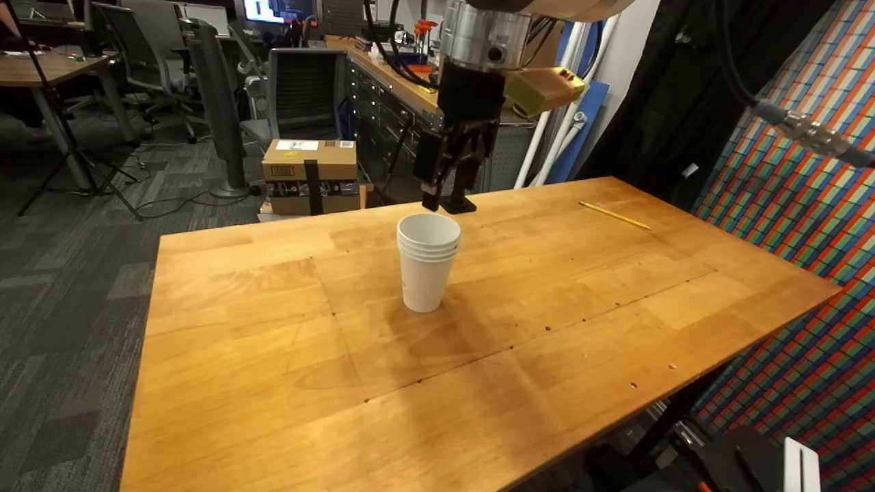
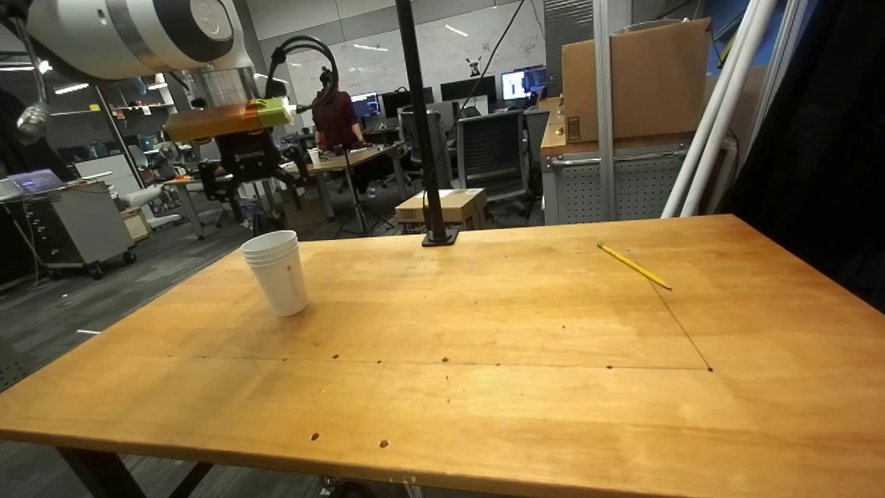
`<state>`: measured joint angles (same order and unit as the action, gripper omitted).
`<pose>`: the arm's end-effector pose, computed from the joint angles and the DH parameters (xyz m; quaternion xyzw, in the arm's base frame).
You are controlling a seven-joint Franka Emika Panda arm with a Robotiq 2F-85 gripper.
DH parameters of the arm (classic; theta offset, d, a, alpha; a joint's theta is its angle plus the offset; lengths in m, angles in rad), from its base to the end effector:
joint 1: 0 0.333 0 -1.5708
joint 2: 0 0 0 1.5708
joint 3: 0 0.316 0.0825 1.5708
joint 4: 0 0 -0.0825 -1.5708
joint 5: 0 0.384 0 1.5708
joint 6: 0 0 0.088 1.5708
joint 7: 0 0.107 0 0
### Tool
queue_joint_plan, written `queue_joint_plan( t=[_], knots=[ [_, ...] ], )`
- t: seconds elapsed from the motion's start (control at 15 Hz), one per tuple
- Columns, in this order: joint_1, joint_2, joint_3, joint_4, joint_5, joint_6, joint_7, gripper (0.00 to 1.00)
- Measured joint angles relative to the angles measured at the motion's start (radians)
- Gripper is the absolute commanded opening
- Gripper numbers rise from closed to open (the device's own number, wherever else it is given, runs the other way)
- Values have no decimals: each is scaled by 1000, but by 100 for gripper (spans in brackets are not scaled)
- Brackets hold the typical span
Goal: Put the white cup in the other cup on the table
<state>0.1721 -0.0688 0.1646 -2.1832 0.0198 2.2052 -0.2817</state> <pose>0.4991 0.1763 0.4268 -0.9533 -0.2988 -0.0449 0.0038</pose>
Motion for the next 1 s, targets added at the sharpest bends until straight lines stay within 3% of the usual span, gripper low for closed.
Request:
queue_joint_plan(
  t=[0.2, 0.6, 1.0],
  knots=[
    [-26, -30, -44, -1, 10, 0, 0, 100],
    [-145, -114, -196, 1, 53, 2, -19, 100],
    [-144, -120, -187, -3, 57, 2, -16, 100]
  ],
)
